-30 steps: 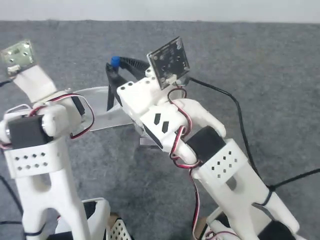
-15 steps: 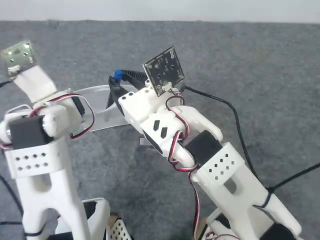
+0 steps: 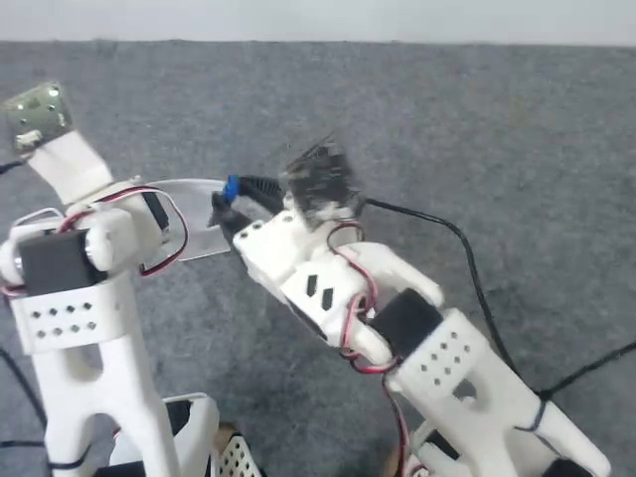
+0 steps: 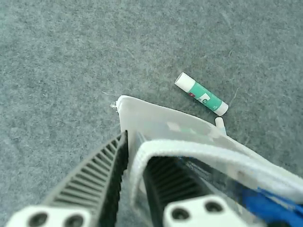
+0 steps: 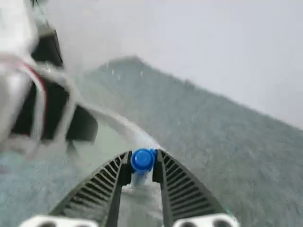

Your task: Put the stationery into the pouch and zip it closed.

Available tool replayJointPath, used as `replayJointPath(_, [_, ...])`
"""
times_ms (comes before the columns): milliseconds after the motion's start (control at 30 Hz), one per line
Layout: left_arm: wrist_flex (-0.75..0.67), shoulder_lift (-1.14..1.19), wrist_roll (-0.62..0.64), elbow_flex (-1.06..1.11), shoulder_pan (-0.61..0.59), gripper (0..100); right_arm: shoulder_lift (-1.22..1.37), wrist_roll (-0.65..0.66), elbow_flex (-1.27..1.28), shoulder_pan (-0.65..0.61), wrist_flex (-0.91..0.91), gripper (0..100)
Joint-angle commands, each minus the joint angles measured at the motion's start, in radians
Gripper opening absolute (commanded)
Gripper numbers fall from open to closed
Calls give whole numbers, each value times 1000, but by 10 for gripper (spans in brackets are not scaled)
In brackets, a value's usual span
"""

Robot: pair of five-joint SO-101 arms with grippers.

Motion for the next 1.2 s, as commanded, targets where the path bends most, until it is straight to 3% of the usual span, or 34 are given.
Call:
replayJointPath(0, [-15,11,12,8,2,11,-68,80,17,-30,-15,10])
replayJointPath(400, [-15,15,12,8,2,11,-163,103,71,-61,-15,13])
replayJointPath(667, [-15,15,12,8,2,11,-174,104,83,-58,-4,219])
replayJointPath(933, [-15,15,12,8,2,11,-176,106,81,-53,-2,220])
replayJointPath(1167, [-15,15,12,8,2,11,-208,100,77,31,-2,220])
